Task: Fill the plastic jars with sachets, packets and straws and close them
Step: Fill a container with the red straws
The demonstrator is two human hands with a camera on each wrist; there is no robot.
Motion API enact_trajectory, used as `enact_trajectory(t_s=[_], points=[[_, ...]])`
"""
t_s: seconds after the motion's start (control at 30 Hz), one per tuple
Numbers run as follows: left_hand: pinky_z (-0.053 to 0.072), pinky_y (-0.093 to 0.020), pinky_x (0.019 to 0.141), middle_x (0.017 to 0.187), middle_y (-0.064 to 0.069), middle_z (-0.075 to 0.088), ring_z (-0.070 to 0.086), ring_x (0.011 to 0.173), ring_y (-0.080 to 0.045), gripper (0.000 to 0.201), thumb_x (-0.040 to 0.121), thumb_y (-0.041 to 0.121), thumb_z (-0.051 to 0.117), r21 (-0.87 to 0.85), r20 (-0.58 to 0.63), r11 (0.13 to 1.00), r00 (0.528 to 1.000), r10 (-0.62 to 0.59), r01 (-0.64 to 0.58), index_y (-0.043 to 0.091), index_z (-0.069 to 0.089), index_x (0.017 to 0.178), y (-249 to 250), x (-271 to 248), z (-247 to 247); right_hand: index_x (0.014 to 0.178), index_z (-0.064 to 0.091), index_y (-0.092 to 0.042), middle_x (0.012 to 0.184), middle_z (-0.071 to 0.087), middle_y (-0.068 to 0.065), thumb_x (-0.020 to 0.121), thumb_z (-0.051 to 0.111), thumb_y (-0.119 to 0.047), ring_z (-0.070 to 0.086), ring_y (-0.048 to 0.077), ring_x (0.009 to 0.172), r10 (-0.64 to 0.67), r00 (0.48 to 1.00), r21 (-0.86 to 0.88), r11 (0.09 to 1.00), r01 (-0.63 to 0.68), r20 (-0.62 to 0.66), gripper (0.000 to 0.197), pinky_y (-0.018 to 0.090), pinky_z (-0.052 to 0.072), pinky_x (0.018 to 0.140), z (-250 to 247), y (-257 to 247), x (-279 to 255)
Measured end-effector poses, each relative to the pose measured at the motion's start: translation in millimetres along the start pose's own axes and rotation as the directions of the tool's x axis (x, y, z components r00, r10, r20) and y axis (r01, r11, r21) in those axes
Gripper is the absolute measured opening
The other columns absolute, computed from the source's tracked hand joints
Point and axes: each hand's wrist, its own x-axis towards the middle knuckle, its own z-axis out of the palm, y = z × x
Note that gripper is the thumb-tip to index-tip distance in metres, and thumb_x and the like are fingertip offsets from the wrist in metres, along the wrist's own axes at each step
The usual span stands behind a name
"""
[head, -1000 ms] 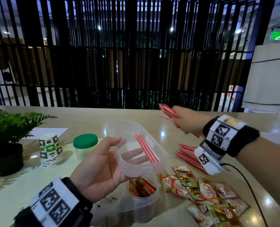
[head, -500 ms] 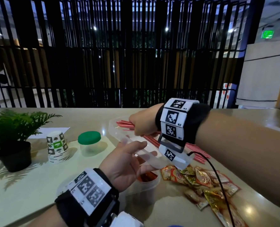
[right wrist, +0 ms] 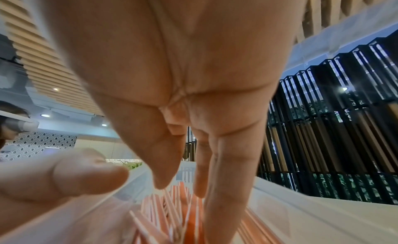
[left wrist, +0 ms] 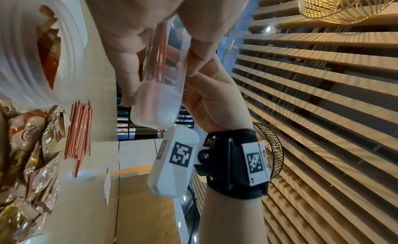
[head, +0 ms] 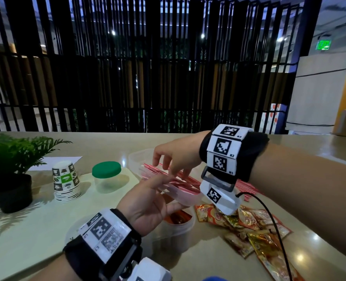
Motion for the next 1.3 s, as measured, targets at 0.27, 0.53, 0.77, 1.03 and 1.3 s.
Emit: enact_trajectory(t_s=[0.27, 0.53, 0.77, 1.03, 1.3], points=[[0.055, -0.059, 0.073, 0.120, -0.034, 0.061, 0.065, 0.104, -0.046, 0.046, 0.086, 0.005, 0.055, 0.035, -0.043, 0.999, 0.999, 0.000, 0.001, -0.003, 0.046, 0.131, 7.4, 3.5, -2.5, 0.112, 0.061, -0.022, 0.114, 0.063, 0.008, 0.088, 0.065, -0.009, 0.064, 0.015, 0.085, -0.040, 0.997, 0.045, 0.998, 0.037, 0.070, 0.028, 0.038, 0.059, 0.079, -7.2, 7.3, -3.5], [0.057, -0.057, 0.069, 0.121, -0.032, 0.061, 0.069, 0.095, -0.043, 0.059, 0.075, 0.007, 0.060, 0.062, -0.037, 0.998, 0.999, 0.005, -0.002, 0.005, 0.045, 0.132, 7.3, 3.7, -0.6, 0.126, 0.056, -0.023, 0.116, 0.064, 0.000, 0.083, 0.071, -0.014, 0.064, 0.016, 0.096, -0.057, 0.998, -0.135, 0.990, 0.053, -0.031, 0.047, 0.032, 0.055, 0.083, 5.4, 13.4, -2.0], [0.057, -0.058, 0.072, 0.117, -0.031, 0.064, 0.069, 0.096, -0.042, 0.060, 0.073, 0.008, 0.059, 0.063, -0.030, 0.997, 0.998, 0.046, -0.044, 0.004, 0.047, 0.131, 3.7, 3.0, 2.5, 0.114, 0.060, -0.020, 0.099, 0.063, 0.001, 0.080, 0.075, -0.018, 0.063, 0.014, 0.080, -0.030, 0.994, -0.024, 0.999, 0.028, -0.104, 0.037, 0.026, 0.056, 0.067, 5.0, 17.9, -8.7], [0.055, -0.057, 0.072, 0.110, -0.028, 0.068, 0.068, 0.099, -0.043, 0.038, 0.073, 0.008, 0.059, 0.091, -0.029, 0.993, 0.997, 0.073, -0.070, 0.004, 0.054, 0.110, 0.7, -7.9, 15.3, 0.098, 0.057, -0.017, 0.083, 0.062, -0.001, 0.081, 0.075, -0.016, 0.066, 0.015, 0.070, -0.031, 0.975, 0.032, 0.999, 0.039, -0.222, 0.025, 0.024, 0.057, 0.059, 1.8, 16.9, -9.8], [0.055, -0.057, 0.072, 0.108, -0.026, 0.069, 0.070, 0.096, -0.040, 0.035, 0.082, 0.008, 0.056, 0.075, -0.069, 0.993, 0.993, 0.093, -0.088, 0.004, 0.052, 0.117, 4.0, -8.3, 12.8, 0.101, 0.059, -0.012, 0.081, 0.068, 0.006, 0.087, 0.068, -0.016, 0.068, 0.014, 0.065, -0.035, 0.973, 0.216, 0.973, 0.086, -0.230, 0.017, 0.022, 0.054, 0.055, -12.7, 34.2, -17.9]])
